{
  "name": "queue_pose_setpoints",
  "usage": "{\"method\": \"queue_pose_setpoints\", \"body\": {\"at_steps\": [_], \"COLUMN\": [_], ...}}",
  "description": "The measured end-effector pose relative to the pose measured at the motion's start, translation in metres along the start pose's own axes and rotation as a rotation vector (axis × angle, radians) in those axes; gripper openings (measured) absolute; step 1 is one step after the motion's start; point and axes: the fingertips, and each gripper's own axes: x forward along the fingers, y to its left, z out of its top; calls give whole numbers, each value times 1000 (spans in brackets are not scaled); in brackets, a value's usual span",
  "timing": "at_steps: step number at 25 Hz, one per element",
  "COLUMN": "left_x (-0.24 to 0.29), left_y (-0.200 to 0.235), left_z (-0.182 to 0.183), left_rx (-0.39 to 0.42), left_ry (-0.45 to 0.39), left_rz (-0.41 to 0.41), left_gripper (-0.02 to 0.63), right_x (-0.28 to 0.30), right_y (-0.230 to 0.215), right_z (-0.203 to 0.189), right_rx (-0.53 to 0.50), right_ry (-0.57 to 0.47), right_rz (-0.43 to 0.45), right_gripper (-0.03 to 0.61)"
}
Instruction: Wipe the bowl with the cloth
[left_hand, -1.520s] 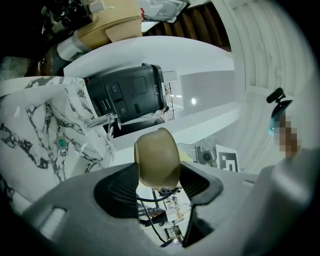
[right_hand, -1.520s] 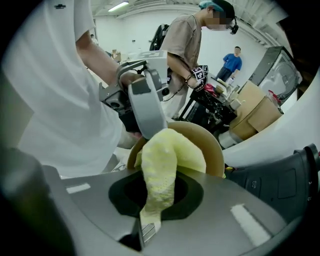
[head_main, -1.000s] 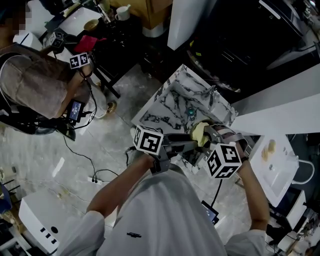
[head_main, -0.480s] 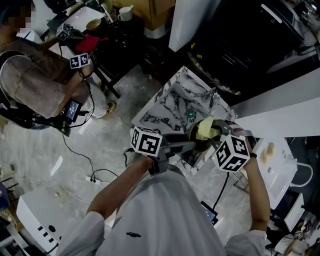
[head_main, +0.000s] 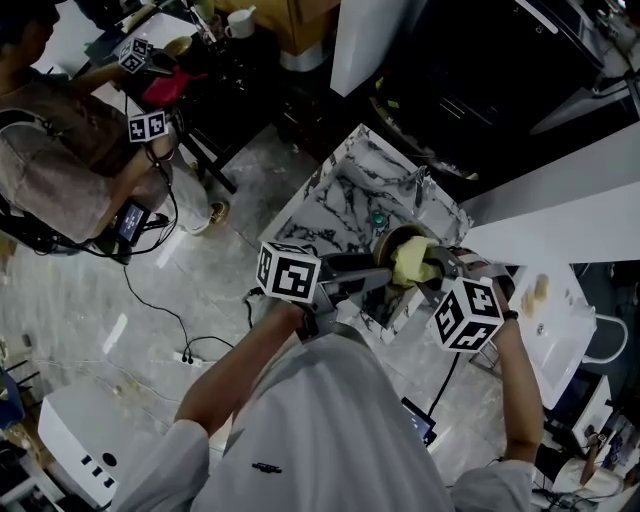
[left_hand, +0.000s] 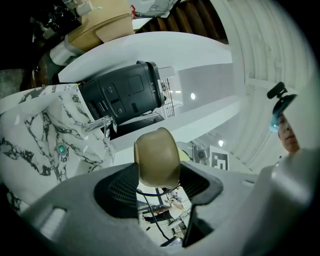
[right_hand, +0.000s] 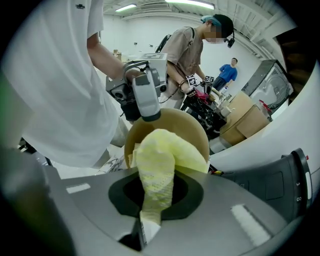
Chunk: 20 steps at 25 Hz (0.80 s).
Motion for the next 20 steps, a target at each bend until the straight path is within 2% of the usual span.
{"method": "queue_pose_setpoints", "body": {"at_steps": [11,20], "left_x": [2,0], "left_y": [-4,-12], "left_z": [-5,-16], "left_rx": [-14,6], "left_ry": [-10,34], "left_rz": [-28,-56], "left_gripper": [259,259], "right_x": [4,5], "right_y": [19,8], "right_z": [37,54], "right_rx": [-51,-117], "right_ry": [-141,-195], "right_rz": [36,-47], "right_gripper": [28,28]}}
